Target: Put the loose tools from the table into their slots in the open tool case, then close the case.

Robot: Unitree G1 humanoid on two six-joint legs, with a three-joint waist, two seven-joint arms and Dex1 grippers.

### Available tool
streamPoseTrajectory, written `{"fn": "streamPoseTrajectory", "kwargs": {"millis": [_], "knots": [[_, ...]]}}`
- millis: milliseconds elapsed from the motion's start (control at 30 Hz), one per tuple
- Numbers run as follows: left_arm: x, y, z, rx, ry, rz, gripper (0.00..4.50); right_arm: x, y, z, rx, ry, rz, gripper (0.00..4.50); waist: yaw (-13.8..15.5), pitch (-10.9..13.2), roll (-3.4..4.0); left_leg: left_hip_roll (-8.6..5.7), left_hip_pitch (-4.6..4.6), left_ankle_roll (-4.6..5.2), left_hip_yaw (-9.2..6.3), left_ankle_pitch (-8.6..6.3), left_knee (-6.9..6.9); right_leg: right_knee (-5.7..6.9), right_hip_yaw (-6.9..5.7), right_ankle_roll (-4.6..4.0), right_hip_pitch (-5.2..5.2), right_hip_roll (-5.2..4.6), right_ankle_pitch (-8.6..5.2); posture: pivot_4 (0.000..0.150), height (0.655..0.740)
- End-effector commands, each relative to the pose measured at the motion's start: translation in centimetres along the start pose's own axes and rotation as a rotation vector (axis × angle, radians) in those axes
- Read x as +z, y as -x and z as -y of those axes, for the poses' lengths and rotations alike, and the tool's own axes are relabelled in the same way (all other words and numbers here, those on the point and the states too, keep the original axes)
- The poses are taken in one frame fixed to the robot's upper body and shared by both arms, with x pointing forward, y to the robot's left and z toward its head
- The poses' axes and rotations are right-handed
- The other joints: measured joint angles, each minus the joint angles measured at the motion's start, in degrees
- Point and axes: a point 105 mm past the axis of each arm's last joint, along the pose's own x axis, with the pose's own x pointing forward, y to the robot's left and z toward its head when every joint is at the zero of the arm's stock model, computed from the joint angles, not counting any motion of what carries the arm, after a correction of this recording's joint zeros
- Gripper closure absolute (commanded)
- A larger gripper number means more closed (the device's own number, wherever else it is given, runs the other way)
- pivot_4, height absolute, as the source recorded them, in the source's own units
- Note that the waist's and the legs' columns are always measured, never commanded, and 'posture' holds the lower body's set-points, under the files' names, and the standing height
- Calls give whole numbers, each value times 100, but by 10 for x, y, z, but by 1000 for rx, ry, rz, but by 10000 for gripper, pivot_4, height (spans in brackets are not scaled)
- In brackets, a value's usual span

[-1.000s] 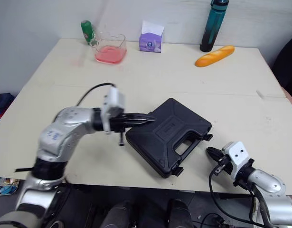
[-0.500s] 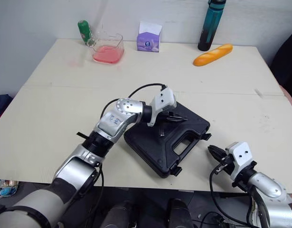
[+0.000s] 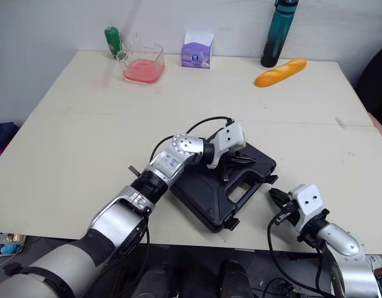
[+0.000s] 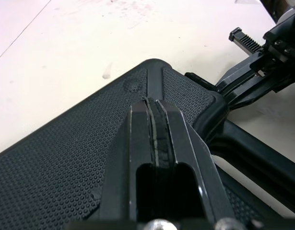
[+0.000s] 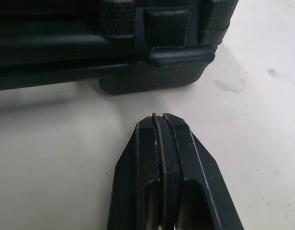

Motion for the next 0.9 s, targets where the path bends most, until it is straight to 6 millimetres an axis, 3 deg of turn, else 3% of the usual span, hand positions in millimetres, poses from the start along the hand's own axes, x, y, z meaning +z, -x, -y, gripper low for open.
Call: {"fn": "streamPoseTrajectory", "kwargs": {"millis": [33,133,367,900], "knots": [[-40,-9,24,-79,76,-113,44907,10,0,0,-13,26,37,45000,4,-4,4,0,2,1,-1,0,0,0,-1,0,2,-1,0,1500,7400],[-67,-6,31,-74,98,-199,44907,12,-1,2,-24,22,51,45000,2,-25,6,1,6,3,-5,-2,-1,-6,-4,0,10,-2,0,1500,7400],[-87,-1,34,-44,160,-246,44907,15,-3,3,-12,24,60,45000,4,-126,15,0,16,15,-13,-13,0,-16,-17,-1,26,-11,-1,1500,7400],[-91,1,34,-36,188,-260,44907,40,-9,1,67,43,143,45000,-7,-175,18,0,18,23,-12,-22,0,-21,-28,-4,30,-21,-2,1500,7400]]}}
